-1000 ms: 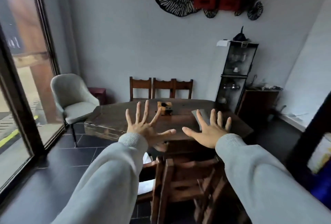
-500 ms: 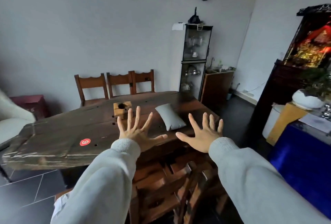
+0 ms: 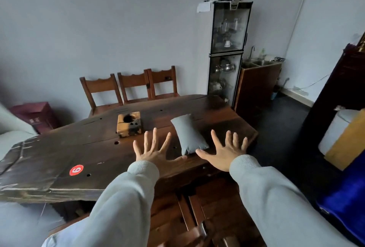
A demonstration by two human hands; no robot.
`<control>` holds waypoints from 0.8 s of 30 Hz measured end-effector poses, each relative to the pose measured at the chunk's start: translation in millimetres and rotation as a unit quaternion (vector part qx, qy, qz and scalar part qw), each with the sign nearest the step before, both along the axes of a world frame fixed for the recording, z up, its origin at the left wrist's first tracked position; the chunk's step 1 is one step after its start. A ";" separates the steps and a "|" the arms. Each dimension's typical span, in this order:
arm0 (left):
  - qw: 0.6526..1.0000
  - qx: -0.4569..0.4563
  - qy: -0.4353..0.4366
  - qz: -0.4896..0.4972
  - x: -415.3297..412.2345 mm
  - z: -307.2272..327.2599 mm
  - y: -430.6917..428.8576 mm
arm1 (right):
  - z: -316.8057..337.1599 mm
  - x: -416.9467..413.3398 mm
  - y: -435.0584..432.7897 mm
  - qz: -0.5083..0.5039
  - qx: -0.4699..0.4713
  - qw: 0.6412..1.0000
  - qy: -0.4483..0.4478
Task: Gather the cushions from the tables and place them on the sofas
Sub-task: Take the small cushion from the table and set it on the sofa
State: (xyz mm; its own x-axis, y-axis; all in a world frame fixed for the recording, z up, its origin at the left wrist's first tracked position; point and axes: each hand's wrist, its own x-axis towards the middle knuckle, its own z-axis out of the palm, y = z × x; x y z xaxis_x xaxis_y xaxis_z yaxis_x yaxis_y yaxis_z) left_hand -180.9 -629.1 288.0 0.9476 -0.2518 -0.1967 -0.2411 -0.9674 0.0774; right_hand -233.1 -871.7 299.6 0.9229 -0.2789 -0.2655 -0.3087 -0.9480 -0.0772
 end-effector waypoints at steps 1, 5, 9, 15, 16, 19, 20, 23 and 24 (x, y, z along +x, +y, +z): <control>1.000 0.008 0.008 0.003 10.9 -5.4 -6.4 | -8.3 12.4 -3.8 0.005 0.004 1.000 0.007; 0.999 0.013 0.042 0.017 56.4 -32.3 -28.8 | -44.7 57.9 -18.5 0.019 0.016 0.999 0.027; 0.997 0.003 0.079 0.004 125.6 -81.7 -54.3 | -97.9 124.7 -38.1 -0.004 0.031 0.997 0.068; 0.988 -0.012 0.151 0.005 233.3 -161.5 -86.5 | -165.3 213.8 -60.0 -0.045 0.059 0.991 0.112; 0.989 -0.007 0.151 0.002 236.0 -164.2 -85.2 | -167.9 214.4 -56.8 -0.043 0.058 0.991 0.115; 0.982 -0.011 0.187 0.003 288.6 -208.7 -102.4 | -202.9 260.8 -63.3 -0.060 0.069 0.987 0.130; 0.979 -0.016 0.204 0.008 307.1 -228.0 -107.3 | -220.7 279.7 -64.8 -0.063 0.080 0.986 0.133; 0.970 -0.040 0.237 0.028 334.5 -261.2 -122.8 | -249.8 312.6 -69.6 -0.078 0.098 0.983 0.137; 0.964 -0.062 0.255 0.048 342.2 -276.4 -128.4 | -263.8 324.3 -71.6 -0.087 0.105 0.980 0.143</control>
